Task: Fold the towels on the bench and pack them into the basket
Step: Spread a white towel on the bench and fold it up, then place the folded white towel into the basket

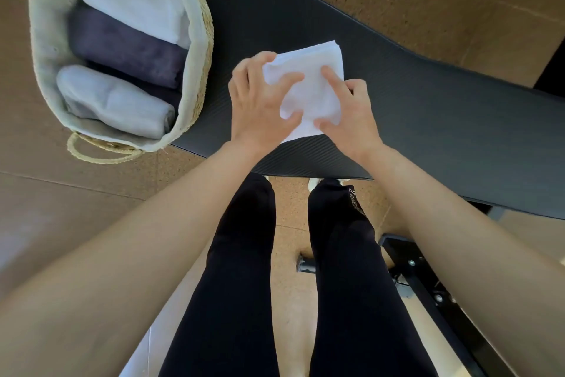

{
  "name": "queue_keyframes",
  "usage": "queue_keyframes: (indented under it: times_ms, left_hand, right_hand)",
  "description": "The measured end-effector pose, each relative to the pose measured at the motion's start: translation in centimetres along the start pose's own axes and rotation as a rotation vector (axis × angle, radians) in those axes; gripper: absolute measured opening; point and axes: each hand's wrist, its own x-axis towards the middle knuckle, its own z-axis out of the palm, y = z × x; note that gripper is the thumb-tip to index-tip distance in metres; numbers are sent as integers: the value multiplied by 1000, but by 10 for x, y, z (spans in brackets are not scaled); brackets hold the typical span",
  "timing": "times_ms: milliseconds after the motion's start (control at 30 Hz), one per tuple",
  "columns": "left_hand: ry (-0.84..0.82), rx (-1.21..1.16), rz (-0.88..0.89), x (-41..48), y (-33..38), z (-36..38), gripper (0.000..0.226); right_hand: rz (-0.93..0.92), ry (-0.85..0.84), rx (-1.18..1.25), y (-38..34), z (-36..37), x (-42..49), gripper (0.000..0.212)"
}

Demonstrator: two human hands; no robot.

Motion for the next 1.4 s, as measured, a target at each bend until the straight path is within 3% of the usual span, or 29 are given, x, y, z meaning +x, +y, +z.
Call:
queue_keyframes:
  times_ms: [167,367,433,500,633,800,900,1000,1100,1233,1333,1400]
  left_hand:
    - [-287,125,-103,-1,-2,6,101]
    - [-278,149,-164,1,0,10,109]
    - [-286,156,-171,1,1,10,110]
    - [-310,129,-194,2,4,8,111]
    - [-425,-183,-311,7,-2,-2,89]
    - [-478,-1001,-638,21,-25,-32,55]
    - [-530,-1042,-743,27,-29,-44,56]
    - [-518,-913,-609,29,-29,-39,33]
    - [-414,-683,-446,24,-33,-24,51]
    - [-351,-644,-346,24,-39,-19,77]
    - [-439,-561,-261,30,-37,-21,73]
    - [-489,-545,-243,33,-37,-23,66]
  right_hand:
    - [4,-14,-54,-5,2,3,99]
    - [187,74,226,-13,6,-4,110]
    - [209,114,240,-14,9,-5,99]
    - [121,167,136,-19,12,-8,77]
    - [-107,196,-148,-25,12,-13,78]
    - [-401,304,-533,-15,19,-19,89]
    - [-459,268,-742,-18,30,-24,89]
    - [-414,96,-818,-21,39,-33,98]
    - [-389,2,-679,-19,44,-40,100]
    - [-226,-32,-146,-20,34,-36,74]
    - [-97,33,26,-13,27,-34,64]
    - [-9,29,11,-9,25,-34,73]
